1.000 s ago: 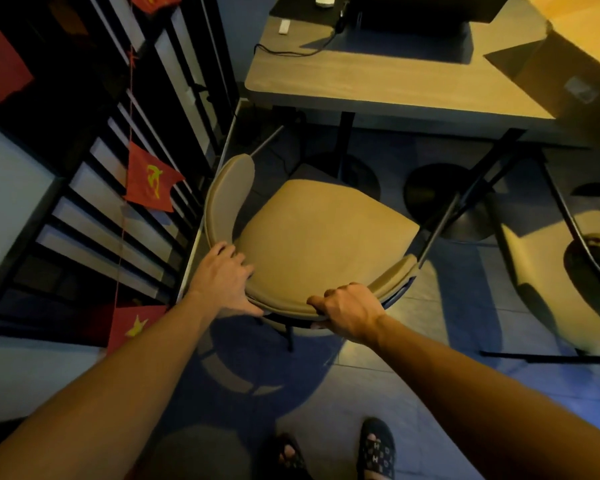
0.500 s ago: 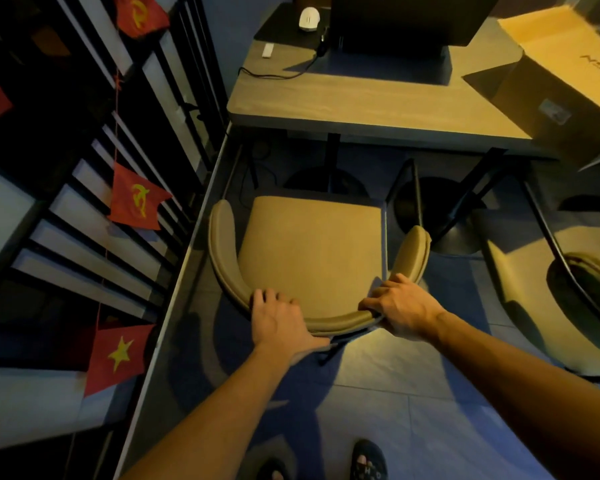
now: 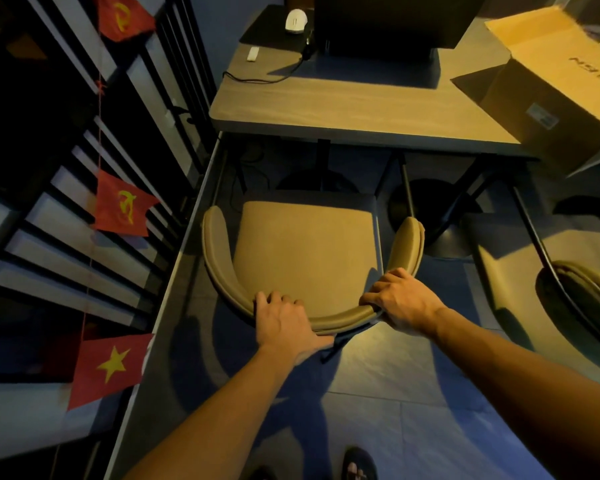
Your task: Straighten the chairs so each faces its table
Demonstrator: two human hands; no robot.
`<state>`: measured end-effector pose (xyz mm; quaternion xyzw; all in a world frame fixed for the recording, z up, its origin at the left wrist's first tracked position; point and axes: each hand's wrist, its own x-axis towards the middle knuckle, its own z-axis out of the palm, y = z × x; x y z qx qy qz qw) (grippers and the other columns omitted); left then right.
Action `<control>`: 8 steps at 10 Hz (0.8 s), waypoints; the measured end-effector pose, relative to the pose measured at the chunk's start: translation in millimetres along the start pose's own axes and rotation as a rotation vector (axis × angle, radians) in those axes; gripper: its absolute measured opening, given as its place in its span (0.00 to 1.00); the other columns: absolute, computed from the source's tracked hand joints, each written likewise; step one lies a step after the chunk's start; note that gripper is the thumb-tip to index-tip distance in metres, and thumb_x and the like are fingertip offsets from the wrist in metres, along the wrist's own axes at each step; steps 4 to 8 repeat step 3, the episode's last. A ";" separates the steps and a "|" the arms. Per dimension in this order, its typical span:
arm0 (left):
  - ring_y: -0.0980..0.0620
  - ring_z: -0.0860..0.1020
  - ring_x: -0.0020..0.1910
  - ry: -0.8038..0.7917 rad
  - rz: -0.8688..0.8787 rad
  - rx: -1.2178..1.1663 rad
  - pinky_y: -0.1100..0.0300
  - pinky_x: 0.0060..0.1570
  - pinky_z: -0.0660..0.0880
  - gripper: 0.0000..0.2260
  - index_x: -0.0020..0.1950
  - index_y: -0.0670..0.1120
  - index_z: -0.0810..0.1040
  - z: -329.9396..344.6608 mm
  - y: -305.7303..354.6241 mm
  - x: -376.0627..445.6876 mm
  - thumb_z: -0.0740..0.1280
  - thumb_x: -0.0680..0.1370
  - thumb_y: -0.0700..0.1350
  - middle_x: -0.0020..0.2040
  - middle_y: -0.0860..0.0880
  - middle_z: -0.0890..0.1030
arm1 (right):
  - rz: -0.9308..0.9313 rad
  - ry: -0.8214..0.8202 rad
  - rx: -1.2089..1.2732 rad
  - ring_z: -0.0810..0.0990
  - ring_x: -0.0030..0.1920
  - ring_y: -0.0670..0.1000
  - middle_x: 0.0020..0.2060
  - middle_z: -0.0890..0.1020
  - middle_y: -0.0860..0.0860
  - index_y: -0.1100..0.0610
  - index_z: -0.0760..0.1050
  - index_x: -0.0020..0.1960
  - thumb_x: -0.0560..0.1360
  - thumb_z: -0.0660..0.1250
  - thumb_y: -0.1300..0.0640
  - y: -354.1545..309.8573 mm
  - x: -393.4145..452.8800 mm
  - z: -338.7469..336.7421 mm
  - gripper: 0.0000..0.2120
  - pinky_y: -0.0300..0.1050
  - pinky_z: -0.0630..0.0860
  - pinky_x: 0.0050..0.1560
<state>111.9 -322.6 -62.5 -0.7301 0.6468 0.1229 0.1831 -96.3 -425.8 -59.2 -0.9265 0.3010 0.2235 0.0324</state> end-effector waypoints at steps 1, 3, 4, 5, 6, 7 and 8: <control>0.44 0.72 0.58 -0.001 -0.012 0.002 0.45 0.61 0.60 0.42 0.59 0.48 0.77 -3.2 -0.6 -4.7 0.52 0.66 0.81 0.57 0.46 0.79 | 0.013 0.007 0.016 0.73 0.63 0.54 0.62 0.79 0.49 0.45 0.70 0.70 0.79 0.65 0.46 -4.4 -0.3 -0.3 0.20 0.53 0.64 0.67; 0.39 0.57 0.75 0.057 0.066 0.010 0.40 0.71 0.52 0.51 0.79 0.48 0.56 -22.1 -9.0 -27.0 0.49 0.66 0.82 0.77 0.40 0.59 | 0.109 0.026 0.040 0.66 0.70 0.59 0.70 0.71 0.54 0.50 0.60 0.75 0.69 0.66 0.29 -30.5 -10.7 -21.5 0.42 0.60 0.59 0.72; 0.39 0.57 0.75 0.057 0.066 0.010 0.40 0.71 0.52 0.51 0.79 0.48 0.56 -22.1 -9.0 -27.0 0.49 0.66 0.82 0.77 0.40 0.59 | 0.109 0.026 0.040 0.66 0.70 0.59 0.70 0.71 0.54 0.50 0.60 0.75 0.69 0.66 0.29 -30.5 -10.7 -21.5 0.42 0.60 0.59 0.72; 0.39 0.57 0.75 0.057 0.066 0.010 0.40 0.71 0.52 0.51 0.79 0.48 0.56 -22.1 -9.0 -27.0 0.49 0.66 0.82 0.77 0.40 0.59 | 0.109 0.026 0.040 0.66 0.70 0.59 0.70 0.71 0.54 0.50 0.60 0.75 0.69 0.66 0.29 -30.5 -10.7 -21.5 0.42 0.60 0.59 0.72; 0.39 0.57 0.75 0.057 0.066 0.010 0.40 0.71 0.52 0.51 0.79 0.48 0.56 -22.1 -9.0 -27.0 0.49 0.66 0.82 0.77 0.40 0.59 | 0.109 0.026 0.040 0.66 0.70 0.59 0.70 0.71 0.54 0.50 0.60 0.75 0.69 0.66 0.29 -30.5 -10.7 -21.5 0.42 0.60 0.59 0.72; 0.39 0.57 0.75 0.057 0.066 0.010 0.40 0.71 0.52 0.51 0.79 0.48 0.56 -22.1 -9.0 -27.0 0.49 0.66 0.82 0.77 0.40 0.59 | 0.109 0.026 0.040 0.66 0.70 0.59 0.70 0.71 0.54 0.50 0.60 0.75 0.69 0.66 0.29 -30.5 -10.7 -21.5 0.42 0.60 0.59 0.72; 0.39 0.57 0.75 0.057 0.066 0.010 0.40 0.71 0.52 0.51 0.79 0.48 0.56 -22.1 -9.0 -27.0 0.49 0.66 0.82 0.77 0.40 0.59 | 0.109 0.026 0.040 0.66 0.70 0.59 0.70 0.71 0.54 0.50 0.60 0.75 0.69 0.66 0.29 -30.5 -10.7 -21.5 0.42 0.60 0.59 0.72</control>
